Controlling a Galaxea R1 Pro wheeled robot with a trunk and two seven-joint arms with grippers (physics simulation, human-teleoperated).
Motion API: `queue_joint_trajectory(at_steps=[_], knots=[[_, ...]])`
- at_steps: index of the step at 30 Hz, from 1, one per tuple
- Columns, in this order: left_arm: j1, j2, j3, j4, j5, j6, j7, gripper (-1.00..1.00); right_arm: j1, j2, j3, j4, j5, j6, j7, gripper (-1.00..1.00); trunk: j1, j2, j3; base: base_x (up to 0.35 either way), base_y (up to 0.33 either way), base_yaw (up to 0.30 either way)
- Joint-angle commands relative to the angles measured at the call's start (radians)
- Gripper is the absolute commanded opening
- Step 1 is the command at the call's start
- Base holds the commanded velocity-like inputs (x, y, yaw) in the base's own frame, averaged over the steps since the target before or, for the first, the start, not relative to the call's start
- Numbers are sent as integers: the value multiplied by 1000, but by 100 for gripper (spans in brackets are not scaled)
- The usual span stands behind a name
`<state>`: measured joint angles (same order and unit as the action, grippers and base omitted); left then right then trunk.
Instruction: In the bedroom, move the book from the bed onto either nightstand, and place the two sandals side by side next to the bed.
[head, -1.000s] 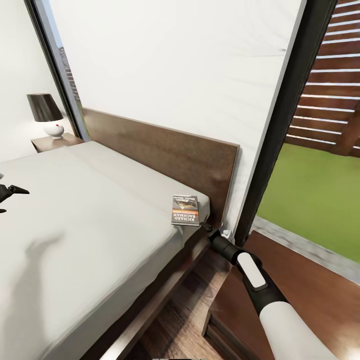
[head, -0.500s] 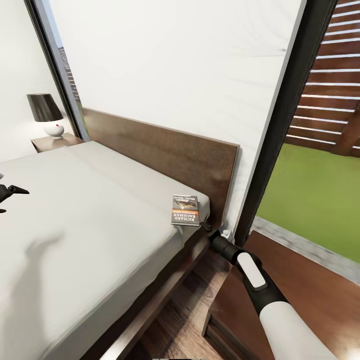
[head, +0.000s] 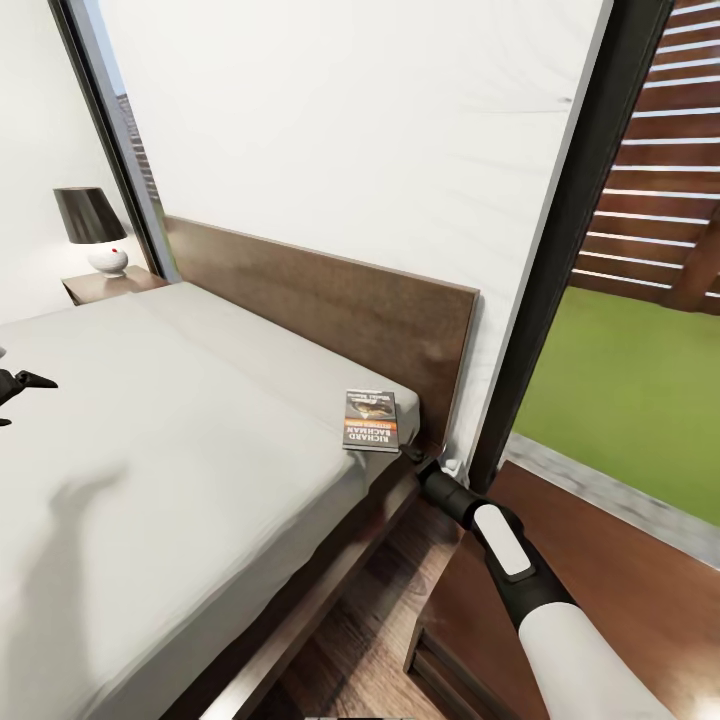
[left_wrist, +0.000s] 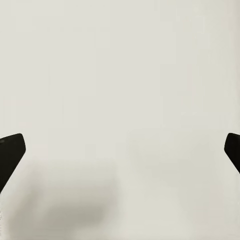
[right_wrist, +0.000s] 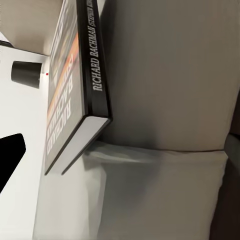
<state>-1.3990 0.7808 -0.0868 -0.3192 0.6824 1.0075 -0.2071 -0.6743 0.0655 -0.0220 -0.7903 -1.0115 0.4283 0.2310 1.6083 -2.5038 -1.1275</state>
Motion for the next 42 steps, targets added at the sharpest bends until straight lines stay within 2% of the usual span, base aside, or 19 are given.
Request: queue_joint_trajectory(at_steps=[1, 42], knots=[[-1, 1, -8, 0, -4, 0, -10, 100, -1, 1, -2, 0, -6, 5, 0, 100, 0, 0, -1, 0, 0, 0], [-1, 6, -8, 23, -5, 0, -8, 100, -7, 2, -2, -1, -9, 7, 8, 100, 0, 0, -1, 0, 0, 0]])
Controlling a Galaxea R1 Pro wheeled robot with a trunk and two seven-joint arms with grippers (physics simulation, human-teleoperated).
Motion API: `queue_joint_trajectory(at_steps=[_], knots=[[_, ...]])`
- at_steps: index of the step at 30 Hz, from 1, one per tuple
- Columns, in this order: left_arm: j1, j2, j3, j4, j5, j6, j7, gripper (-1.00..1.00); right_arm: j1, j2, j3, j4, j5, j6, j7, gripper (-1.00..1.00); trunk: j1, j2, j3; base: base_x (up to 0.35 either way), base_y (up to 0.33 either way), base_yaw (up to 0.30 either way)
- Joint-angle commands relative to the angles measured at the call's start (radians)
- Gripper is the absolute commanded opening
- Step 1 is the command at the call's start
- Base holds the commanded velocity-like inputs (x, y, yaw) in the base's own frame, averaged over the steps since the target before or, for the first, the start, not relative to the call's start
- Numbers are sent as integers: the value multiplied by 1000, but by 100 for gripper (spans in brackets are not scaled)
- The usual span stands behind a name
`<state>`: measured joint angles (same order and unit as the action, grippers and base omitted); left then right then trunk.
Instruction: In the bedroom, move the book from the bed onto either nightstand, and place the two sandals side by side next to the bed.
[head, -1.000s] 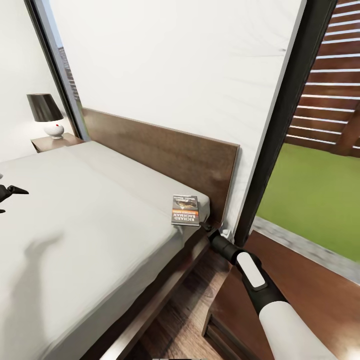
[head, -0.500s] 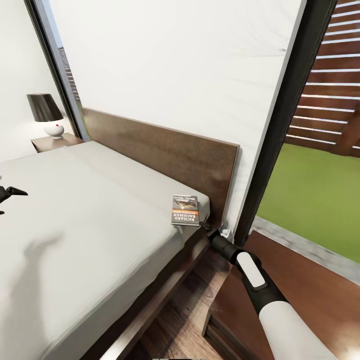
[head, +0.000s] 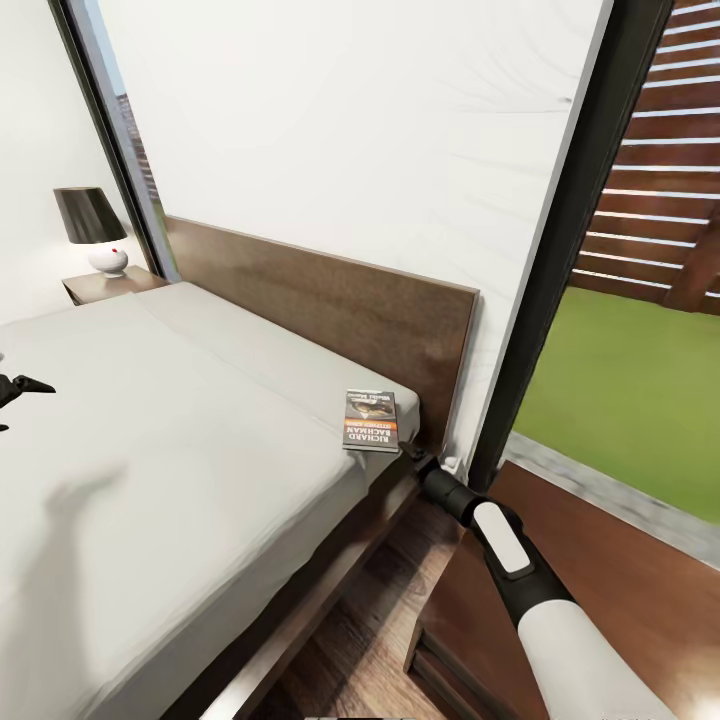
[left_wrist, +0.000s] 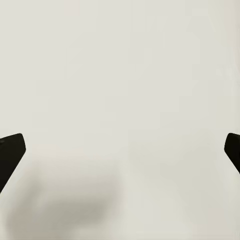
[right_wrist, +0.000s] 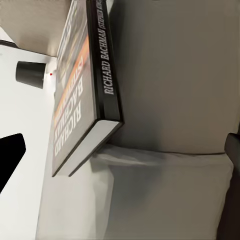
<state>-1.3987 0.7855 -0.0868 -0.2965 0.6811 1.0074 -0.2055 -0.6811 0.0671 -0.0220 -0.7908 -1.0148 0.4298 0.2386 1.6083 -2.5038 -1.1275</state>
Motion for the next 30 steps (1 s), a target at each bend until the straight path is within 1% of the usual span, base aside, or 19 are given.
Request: queue_joint_trajectory(at_steps=[1, 5, 8, 9, 13, 30], knots=[[-1, 1, -8, 0, -4, 0, -9, 100, -2, 1, -2, 0, -6, 6, 0, 100, 0, 0, -1, 0, 0, 0], [-1, 1, -8, 0, -12, 0, -9, 100, -6, 1, -3, 0, -5, 6, 1, 100, 0, 0, -1, 0, 0, 0], [-1, 1, -8, 0, -23, 0, -10, 100, -9, 0, -3, 1, -5, 6, 1, 100, 0, 0, -1, 0, 0, 0], [-1, 1, -8, 0, -31, 0, -10, 100, -11, 0, -3, 1, -5, 6, 1, 100, 0, 0, -1, 0, 0, 0], [-2, 0, -8, 0, -42, 0, -10, 100, -14, 1, -3, 1, -5, 7, 2, 100, 0, 0, -1, 0, 0, 0], [-1, 0, -8, 1, -50, -1, -11, 100, -20, 5, -3, 1, -5, 6, 2, 100, 0, 0, -1, 0, 0, 0]])
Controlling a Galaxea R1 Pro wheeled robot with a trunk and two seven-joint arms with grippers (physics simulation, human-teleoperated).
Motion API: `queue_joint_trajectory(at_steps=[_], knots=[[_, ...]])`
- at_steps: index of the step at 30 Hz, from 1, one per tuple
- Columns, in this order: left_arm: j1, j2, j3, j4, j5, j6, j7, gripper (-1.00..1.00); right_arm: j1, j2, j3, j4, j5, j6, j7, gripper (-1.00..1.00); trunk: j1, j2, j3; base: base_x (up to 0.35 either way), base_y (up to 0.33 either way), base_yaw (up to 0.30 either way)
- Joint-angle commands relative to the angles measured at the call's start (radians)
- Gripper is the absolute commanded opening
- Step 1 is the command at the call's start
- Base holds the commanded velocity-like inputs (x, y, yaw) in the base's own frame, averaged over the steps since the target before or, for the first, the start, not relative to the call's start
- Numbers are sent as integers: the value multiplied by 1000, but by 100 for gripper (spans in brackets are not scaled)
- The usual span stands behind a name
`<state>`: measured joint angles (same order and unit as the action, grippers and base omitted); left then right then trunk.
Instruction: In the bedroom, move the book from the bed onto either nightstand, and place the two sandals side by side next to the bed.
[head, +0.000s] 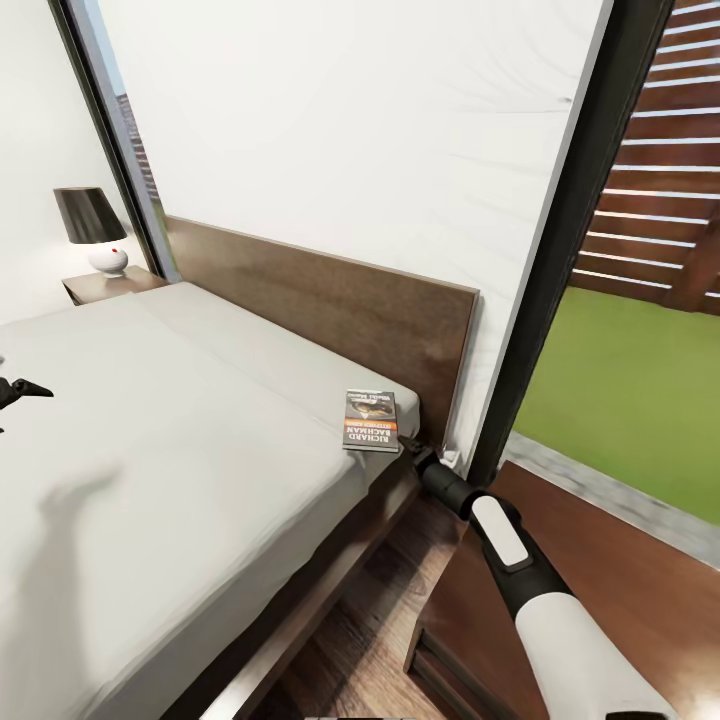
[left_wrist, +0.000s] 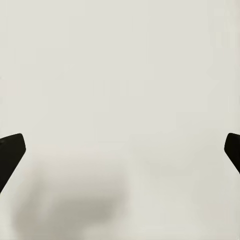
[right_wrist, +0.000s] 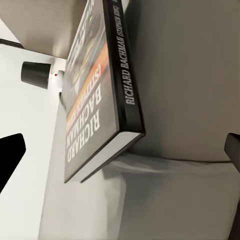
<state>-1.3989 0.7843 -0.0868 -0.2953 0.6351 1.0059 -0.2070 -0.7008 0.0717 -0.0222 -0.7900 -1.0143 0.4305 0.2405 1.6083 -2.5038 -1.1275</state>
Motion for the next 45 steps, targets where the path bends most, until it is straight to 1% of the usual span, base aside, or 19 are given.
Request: queue_joint_trajectory(at_steps=[1, 7, 16, 28, 45], knots=[[-1, 1, -8, 0, -4, 0, -9, 100, -1, 1, -2, 0, -6, 6, 0, 100, 0, 0, -1, 0, 0, 0], [-1, 1, -8, -1, -3, -3, -9, 100, -1, 3, -2, 4, -7, 4, 0, 100, 0, 0, -1, 0, 0, 0], [-1, 0, -8, -1, -3, -5, -9, 100, -8, 3, -3, 37, -14, 2, 1, 100, 0, 0, -1, 0, 0, 0], [-1, 1, -8, 0, -4, -7, -9, 100, -34, 7, -5, 79, -15, 1, 2, 100, 0, 0, -1, 0, 0, 0], [-1, 1, -8, 0, -6, -7, -9, 100, -44, 8, -5, 89, -15, 0, 2, 100, 0, 0, -1, 0, 0, 0]])
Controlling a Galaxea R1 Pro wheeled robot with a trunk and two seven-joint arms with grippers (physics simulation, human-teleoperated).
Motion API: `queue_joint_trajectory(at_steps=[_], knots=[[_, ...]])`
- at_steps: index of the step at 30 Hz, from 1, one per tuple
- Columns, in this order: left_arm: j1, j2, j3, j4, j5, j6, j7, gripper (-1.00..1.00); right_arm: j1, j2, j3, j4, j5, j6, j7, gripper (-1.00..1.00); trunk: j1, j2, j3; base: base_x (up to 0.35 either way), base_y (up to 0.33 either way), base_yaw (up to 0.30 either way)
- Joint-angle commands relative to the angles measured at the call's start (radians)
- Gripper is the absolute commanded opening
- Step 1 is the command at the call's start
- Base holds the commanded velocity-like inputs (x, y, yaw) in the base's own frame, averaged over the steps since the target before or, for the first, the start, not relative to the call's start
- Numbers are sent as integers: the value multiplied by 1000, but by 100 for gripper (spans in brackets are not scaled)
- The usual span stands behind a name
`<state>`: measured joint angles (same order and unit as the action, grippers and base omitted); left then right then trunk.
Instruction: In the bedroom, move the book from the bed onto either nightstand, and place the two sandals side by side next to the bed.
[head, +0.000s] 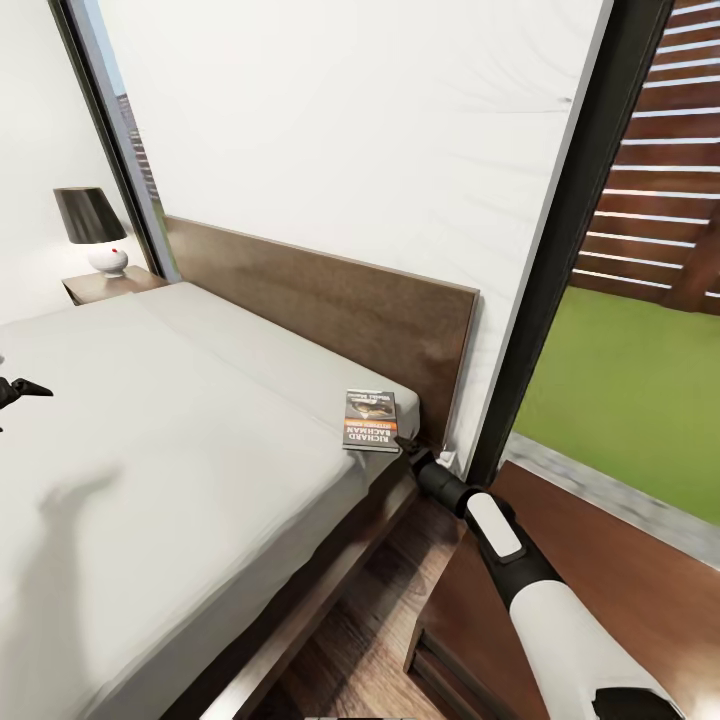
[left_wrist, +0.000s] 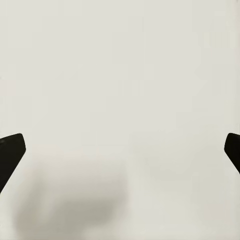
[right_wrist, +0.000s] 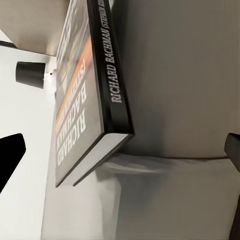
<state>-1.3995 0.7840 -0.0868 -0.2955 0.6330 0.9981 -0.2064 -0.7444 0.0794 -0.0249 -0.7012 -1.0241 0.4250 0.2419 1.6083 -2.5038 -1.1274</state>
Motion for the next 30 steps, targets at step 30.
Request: queue_joint_trajectory(at_steps=[30], knots=[[-1, 4, -8, 0, -8, 1, -10, 100, -57, 26, -1, 61, -3, 4, 0, 100, 0, 0, -1, 0, 0, 0]])
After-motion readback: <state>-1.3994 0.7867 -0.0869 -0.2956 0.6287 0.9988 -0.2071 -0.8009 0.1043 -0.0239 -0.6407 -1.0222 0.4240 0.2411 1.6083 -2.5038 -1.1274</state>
